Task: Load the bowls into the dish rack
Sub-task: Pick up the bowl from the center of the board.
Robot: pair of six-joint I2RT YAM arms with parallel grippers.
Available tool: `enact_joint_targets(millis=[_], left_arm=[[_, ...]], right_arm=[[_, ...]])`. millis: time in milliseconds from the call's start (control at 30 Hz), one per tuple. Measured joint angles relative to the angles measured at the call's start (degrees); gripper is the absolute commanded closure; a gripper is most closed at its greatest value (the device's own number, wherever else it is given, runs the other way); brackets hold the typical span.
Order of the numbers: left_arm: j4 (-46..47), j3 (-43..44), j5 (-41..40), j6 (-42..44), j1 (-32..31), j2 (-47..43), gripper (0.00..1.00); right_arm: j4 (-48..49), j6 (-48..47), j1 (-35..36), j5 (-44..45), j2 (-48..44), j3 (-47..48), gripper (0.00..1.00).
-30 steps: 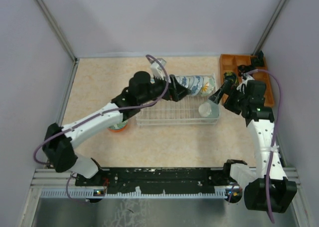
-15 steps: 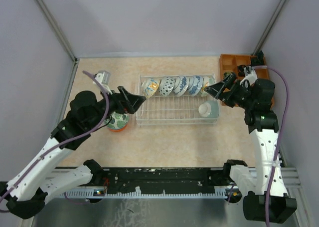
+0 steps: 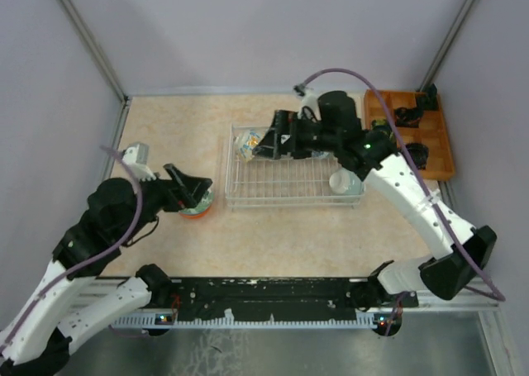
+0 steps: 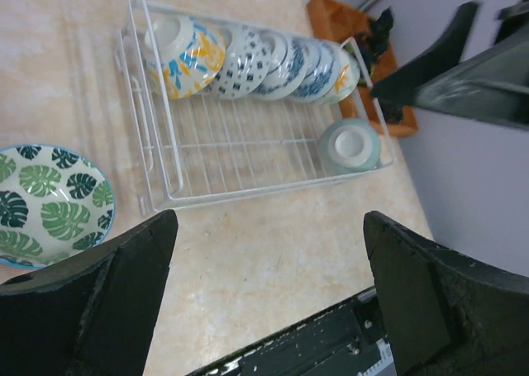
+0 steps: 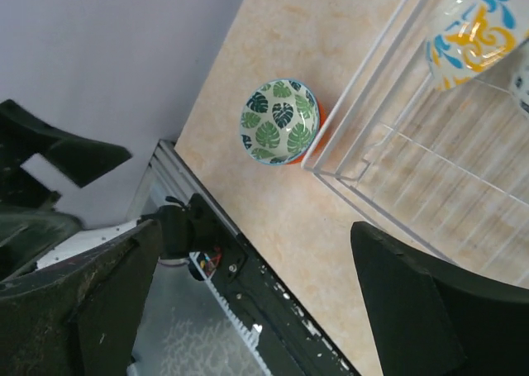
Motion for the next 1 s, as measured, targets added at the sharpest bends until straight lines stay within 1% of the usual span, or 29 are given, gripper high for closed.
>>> enact_joint_targets(millis=[167, 233, 367, 500, 567, 667, 800, 1000], left_arm=[[-2.2, 1.4, -1.2, -0.5, 0.0, -10.6, 0.0], [-1.7, 3.1, -0.7, -0.5, 0.0, -13.6, 0.0], [1.4, 5.0, 1.5, 0.1, 0.1, -17.7, 0.0], [4.7, 6.3, 5.2, 0.9, 0.1, -18.4, 0.0], [5.9, 6.6, 7.0, 1.4, 0.1, -18.4, 0.0], [7.2, 7.2, 9.6, 1.7, 0.1, -18.4, 0.0], [8.2, 8.3, 12.3, 1.9, 0.1, -18.4, 0.0], [8.5, 8.6, 14.5, 1.9, 0.1, -18.6, 0.0]], right_arm=[[-2.5, -3.6, 11.5, 9.2, 9.4, 6.6, 0.07], [-2.2, -4.7, 15.3, 12.0, 13.1, 7.4, 0.11], [-1.9, -6.5, 20.4, 15.1, 20.7, 9.2, 0.19], [-1.4, -9.0, 24.0, 18.7, 30.6, 16.1, 0.29], [-1.3, -10.3, 25.9, 20.2, 35.4, 21.0, 0.38], [-1.6, -12.3, 29.0, 22.4, 41.6, 28.5, 0.44], [-1.8, -14.1, 32.3, 24.3, 48.2, 35.9, 0.46], [-3.7, -16.5, 34.5, 25.4, 55.5, 41.6, 0.49]])
